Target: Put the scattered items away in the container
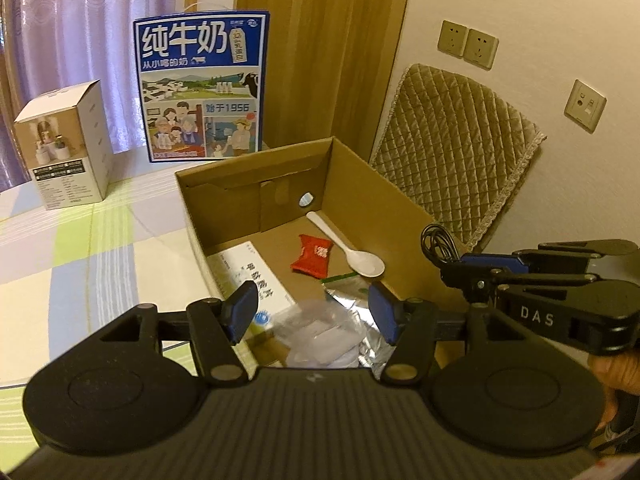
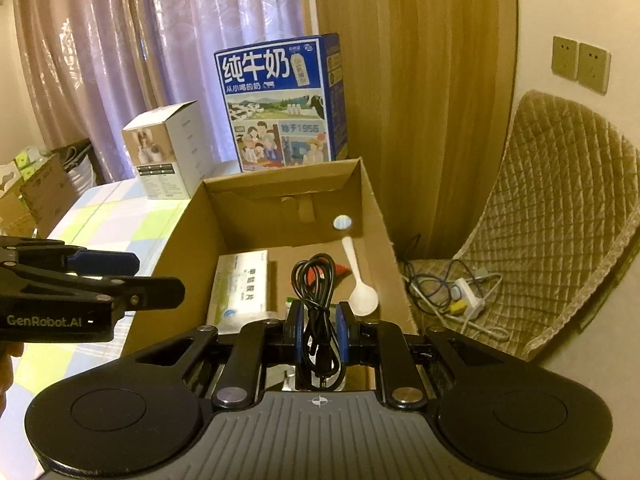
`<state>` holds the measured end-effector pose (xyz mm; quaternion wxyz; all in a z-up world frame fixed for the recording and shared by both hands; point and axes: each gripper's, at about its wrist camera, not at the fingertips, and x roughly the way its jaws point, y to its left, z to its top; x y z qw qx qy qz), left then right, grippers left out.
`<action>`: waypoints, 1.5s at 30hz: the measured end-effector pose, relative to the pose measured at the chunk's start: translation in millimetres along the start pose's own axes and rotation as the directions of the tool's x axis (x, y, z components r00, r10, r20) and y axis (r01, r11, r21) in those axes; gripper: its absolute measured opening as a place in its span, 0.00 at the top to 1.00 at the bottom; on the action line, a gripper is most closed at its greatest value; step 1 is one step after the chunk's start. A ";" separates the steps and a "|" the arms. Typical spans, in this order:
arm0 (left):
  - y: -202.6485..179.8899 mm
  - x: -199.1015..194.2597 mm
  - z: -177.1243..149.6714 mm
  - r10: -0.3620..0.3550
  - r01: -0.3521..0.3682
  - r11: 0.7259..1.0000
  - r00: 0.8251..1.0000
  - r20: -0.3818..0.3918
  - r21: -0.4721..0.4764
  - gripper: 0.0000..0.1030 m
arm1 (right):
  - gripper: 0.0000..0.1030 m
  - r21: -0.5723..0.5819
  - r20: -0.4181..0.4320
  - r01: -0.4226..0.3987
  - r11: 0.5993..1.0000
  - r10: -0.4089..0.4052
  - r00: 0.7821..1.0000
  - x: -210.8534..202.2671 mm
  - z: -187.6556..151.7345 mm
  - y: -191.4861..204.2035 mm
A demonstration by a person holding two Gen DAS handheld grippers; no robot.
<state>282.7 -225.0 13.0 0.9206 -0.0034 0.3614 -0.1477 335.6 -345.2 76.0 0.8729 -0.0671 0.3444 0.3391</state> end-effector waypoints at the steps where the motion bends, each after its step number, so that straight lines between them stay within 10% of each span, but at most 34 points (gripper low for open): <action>1: 1.7 -1.3 -1.1 0.001 -0.001 1.000 1.000 0.000 -0.002 0.43 | 0.87 0.002 0.000 -0.004 1.000 0.004 1.000 0.4 -0.1 1.2; 5: 5.9 -6.1 -4.4 0.008 -0.008 1.000 1.000 0.000 -0.003 0.39 | 0.86 0.020 0.024 -0.020 1.000 0.019 1.000 -0.5 4.1 4.9; 9: 8.0 -11.3 -6.7 0.012 -0.012 1.000 1.000 0.002 0.000 0.27 | 0.42 0.038 0.044 -0.015 0.999 0.014 0.999 -4.3 7.8 6.3; 18: 5.6 -34.0 -18.9 0.066 -0.066 0.998 0.998 0.000 -0.012 0.08 | 0.36 0.060 0.060 0.005 0.998 -0.008 0.998 -30.2 2.9 4.5; 28: -24.9 -88.8 -42.4 0.105 -0.105 0.993 0.994 0.008 -0.053 0.01 | 0.04 0.008 0.030 0.018 1.000 -0.018 0.999 -99.3 -15.3 22.4; 45: -75.1 -192.1 -88.5 0.108 -0.103 0.983 0.994 0.029 -0.151 0.01 | 0.02 0.003 0.013 0.046 0.999 -0.047 0.999 -203.8 -64.1 38.8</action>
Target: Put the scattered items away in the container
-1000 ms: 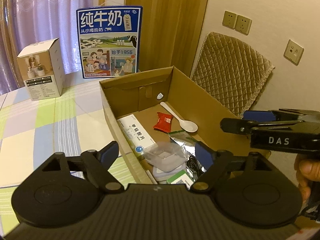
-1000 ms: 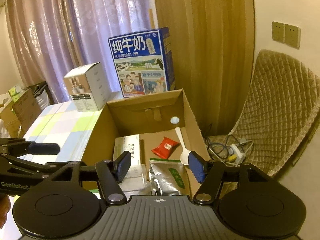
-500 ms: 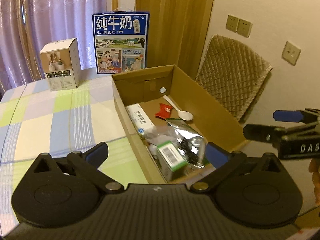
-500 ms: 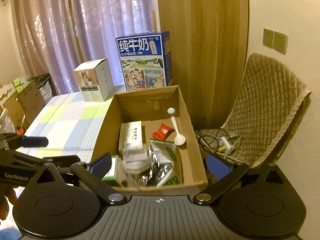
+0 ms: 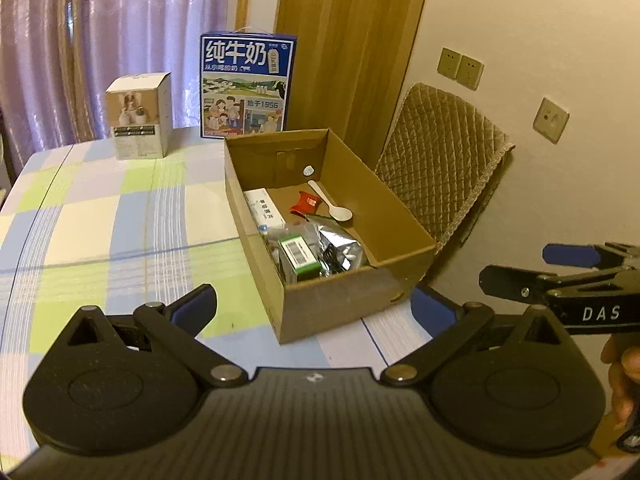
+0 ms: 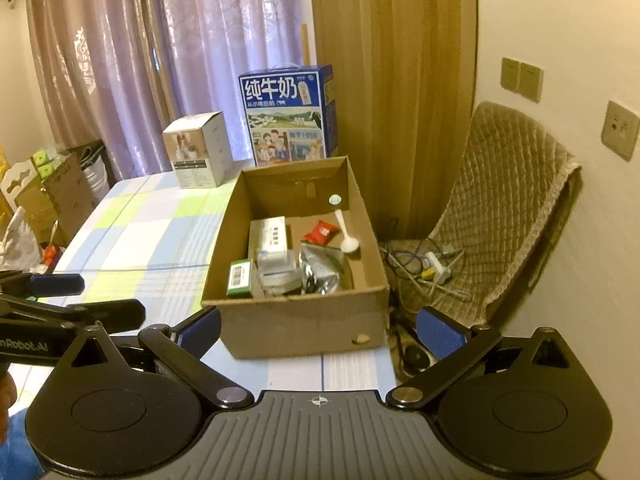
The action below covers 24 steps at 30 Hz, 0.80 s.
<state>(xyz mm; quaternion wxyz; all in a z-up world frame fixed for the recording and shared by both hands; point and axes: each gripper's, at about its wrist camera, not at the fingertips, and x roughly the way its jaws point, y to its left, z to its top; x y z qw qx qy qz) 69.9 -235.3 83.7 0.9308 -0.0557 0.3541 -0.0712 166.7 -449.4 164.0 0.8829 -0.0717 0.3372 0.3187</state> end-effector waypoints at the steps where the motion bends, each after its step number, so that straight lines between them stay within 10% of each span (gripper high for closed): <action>1: -0.4 -4.4 -2.2 0.006 -0.006 1.000 1.000 -0.002 -0.010 0.01 | 0.02 -0.004 0.001 0.002 1.000 -0.002 1.000 -4.9 -2.5 1.0; 24: -8.6 -33.7 -28.4 0.042 -0.043 0.997 0.999 -0.019 -0.061 0.01 | 0.02 0.011 -0.018 -0.019 1.000 0.019 1.000 -47.7 -30.4 10.2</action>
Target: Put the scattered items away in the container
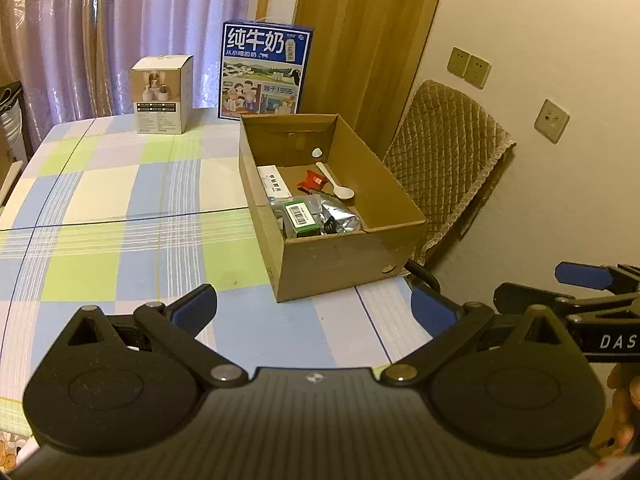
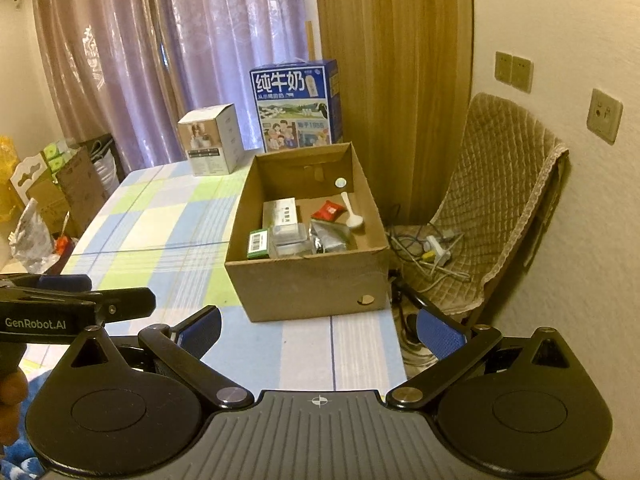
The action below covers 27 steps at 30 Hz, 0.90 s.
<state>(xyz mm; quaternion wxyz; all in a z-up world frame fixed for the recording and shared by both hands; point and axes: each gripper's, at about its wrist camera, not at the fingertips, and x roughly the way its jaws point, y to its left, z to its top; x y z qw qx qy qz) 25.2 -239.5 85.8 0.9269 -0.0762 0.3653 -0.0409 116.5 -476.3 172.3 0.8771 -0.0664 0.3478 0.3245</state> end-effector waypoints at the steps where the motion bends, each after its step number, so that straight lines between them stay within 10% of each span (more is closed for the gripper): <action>1: 0.3 0.5 -0.1 0.005 -0.005 1.000 1.000 0.000 0.000 0.01 | 0.02 0.001 -0.001 -0.001 1.000 0.001 1.000 0.4 0.0 -0.4; 27: 2.7 6.5 0.6 0.038 -0.038 0.999 0.999 -0.002 -0.002 0.01 | 0.02 -0.002 -0.016 -0.013 1.000 0.013 1.000 11.9 3.0 2.2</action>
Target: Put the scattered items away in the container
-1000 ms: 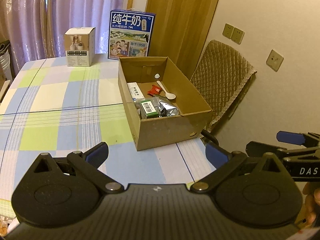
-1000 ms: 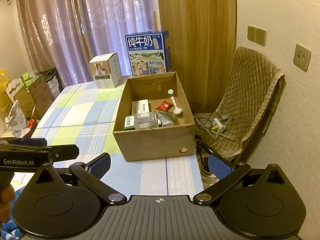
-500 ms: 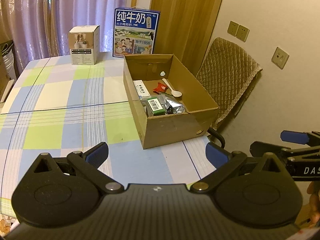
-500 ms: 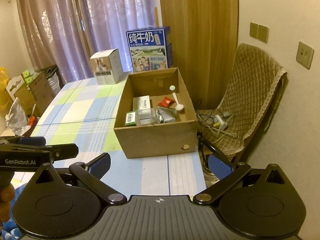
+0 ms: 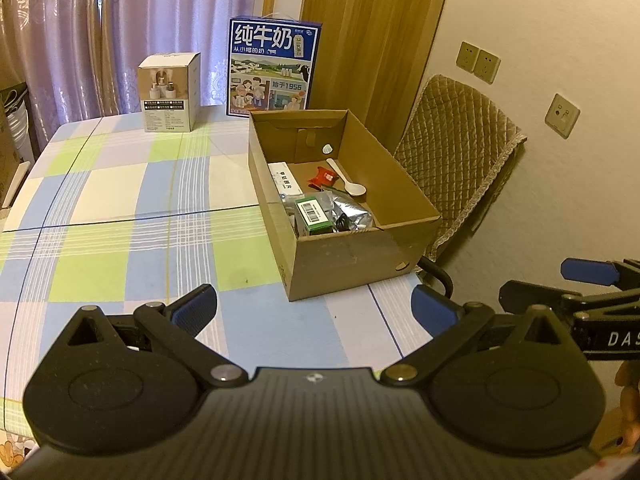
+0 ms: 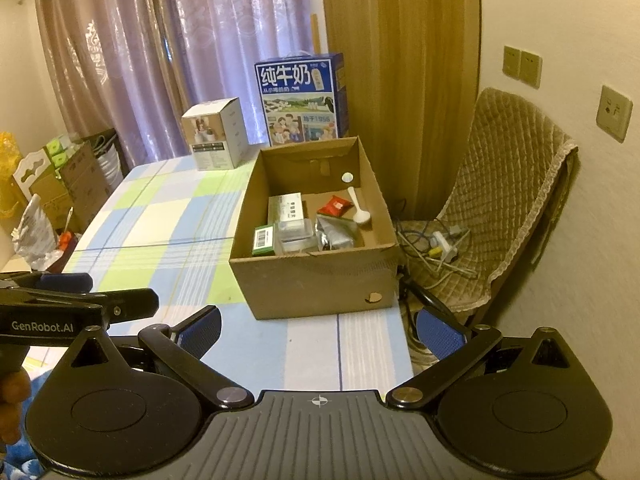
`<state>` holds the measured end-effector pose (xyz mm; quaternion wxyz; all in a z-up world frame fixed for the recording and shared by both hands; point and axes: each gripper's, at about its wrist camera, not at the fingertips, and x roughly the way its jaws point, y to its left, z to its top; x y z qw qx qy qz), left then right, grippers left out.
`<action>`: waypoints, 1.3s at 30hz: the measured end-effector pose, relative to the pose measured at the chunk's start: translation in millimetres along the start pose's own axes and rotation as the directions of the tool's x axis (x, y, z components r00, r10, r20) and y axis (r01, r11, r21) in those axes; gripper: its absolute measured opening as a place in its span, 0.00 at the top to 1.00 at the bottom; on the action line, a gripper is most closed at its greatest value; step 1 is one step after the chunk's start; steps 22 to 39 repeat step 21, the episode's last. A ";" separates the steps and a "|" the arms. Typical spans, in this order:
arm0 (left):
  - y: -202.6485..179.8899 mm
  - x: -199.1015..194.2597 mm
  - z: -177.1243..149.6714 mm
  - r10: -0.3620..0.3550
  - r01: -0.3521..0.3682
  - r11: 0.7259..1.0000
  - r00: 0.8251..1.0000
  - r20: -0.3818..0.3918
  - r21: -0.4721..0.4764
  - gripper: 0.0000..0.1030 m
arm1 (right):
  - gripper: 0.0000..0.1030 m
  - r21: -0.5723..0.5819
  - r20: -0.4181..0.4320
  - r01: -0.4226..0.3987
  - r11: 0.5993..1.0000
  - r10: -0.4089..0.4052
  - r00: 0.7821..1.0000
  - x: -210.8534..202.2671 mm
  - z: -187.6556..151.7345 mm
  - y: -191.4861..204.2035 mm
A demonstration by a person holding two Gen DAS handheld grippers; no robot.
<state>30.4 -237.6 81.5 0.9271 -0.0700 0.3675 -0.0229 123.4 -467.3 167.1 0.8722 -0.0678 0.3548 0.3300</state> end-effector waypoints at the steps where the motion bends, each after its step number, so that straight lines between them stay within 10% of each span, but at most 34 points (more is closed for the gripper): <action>1: 0.1 -0.1 0.0 -0.001 0.001 1.000 1.000 0.000 -0.001 0.01 | 0.02 -0.001 0.000 0.000 1.000 0.000 1.000 0.3 0.2 0.0; 39: -2.2 0.1 -1.3 -0.008 0.007 1.000 0.999 0.034 0.018 0.01 | 0.02 -0.009 -0.001 0.001 1.000 -0.001 1.000 1.5 1.2 1.6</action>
